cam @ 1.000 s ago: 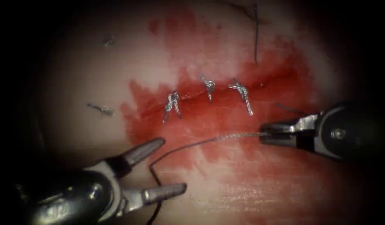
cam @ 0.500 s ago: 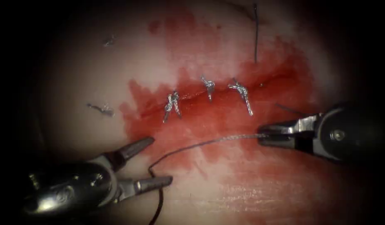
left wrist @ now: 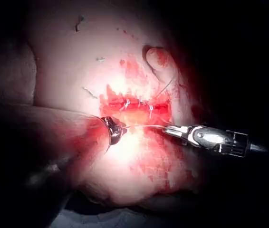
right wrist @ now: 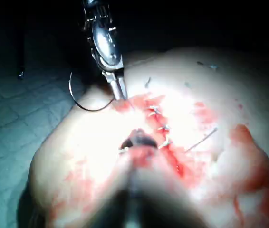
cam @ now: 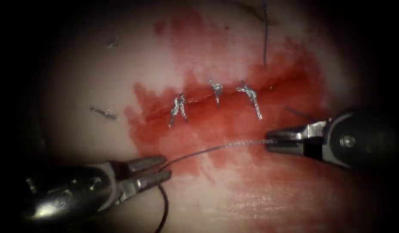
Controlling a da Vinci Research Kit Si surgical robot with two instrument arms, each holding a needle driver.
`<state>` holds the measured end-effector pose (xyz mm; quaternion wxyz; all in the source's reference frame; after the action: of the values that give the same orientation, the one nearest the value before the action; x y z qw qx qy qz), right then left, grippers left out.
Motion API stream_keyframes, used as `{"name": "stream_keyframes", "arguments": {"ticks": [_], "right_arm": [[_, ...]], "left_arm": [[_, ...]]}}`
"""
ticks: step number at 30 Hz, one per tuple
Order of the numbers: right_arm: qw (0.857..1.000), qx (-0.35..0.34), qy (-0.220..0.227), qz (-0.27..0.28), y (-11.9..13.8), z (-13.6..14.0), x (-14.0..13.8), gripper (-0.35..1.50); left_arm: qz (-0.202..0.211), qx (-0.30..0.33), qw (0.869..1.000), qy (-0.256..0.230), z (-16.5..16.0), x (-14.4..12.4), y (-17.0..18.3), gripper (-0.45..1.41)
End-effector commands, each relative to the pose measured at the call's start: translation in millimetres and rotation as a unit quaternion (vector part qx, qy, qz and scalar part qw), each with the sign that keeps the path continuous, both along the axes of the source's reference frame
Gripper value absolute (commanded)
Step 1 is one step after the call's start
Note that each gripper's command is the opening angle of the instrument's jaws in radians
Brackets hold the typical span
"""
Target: Wound Closure
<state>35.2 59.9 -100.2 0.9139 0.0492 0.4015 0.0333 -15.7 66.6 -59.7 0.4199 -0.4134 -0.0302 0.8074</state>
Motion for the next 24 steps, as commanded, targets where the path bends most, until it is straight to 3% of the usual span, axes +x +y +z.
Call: {"name": "stream_keyframes", "arguments": {"ticks": [1,11,14,24], "right_arm": [[1.0,-0.001,0.002,0.0,0.0,0.4,0.8,-0.35],[1.0,0.0,0.006,-0.001,-0.1,0.4,1.0,-0.35],[1.0,0.0,0.006,-0.001,-0.1,0.4,1.0,-0.35],[1.0,0.002,0.007,-0.003,-0.1,0.4,1.0,-0.35]], "left_arm": [[-0.005,0.003,1.0,-0.004,-0.2,-0.9,0.4,-0.35],[0.022,-0.004,1.0,-0.018,-0.5,-0.5,0.6,-0.35],[0.038,0.023,0.999,-0.017,0.6,-0.4,0.3,-0.35],[0.013,0.049,0.998,-0.032,1.0,-1.5,-0.1,-0.35]]}}
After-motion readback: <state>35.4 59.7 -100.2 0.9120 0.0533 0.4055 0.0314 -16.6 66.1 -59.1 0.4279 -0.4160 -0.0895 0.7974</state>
